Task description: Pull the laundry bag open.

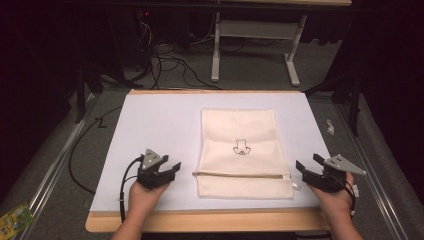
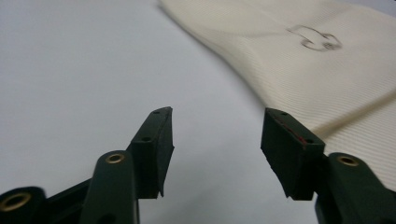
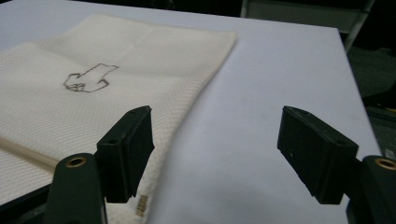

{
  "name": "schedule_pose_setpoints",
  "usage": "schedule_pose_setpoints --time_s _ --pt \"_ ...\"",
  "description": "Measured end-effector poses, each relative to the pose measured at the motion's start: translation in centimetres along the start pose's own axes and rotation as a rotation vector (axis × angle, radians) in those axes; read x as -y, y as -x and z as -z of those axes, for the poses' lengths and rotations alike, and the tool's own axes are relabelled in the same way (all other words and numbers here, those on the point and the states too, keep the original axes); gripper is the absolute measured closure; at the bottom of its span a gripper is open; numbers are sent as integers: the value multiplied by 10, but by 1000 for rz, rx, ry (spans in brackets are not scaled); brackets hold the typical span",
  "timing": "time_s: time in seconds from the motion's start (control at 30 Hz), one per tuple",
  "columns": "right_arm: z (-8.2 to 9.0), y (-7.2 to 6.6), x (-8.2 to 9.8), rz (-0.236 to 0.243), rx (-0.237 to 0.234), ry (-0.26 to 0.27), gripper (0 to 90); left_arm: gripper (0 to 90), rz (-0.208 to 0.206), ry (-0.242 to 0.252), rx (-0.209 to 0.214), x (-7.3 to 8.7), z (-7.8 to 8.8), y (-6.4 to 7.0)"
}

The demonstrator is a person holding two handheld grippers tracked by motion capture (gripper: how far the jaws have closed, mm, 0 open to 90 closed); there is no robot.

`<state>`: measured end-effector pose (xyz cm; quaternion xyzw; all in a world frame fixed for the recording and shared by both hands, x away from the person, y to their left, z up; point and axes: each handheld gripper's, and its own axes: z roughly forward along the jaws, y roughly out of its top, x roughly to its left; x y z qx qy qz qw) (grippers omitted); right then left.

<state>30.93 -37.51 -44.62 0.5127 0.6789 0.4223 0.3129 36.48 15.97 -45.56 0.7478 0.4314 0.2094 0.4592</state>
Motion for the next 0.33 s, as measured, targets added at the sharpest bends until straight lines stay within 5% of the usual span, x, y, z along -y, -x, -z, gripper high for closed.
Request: schedule_pose_setpoints --time_s 0.13,0.33 --pt "0 10 2 -29 28 -9 273 393 106 83 -47 0 15 -20" --pt "-2 8 -1 -19 18 12 255 313 96 94 -112 3 21 -24"
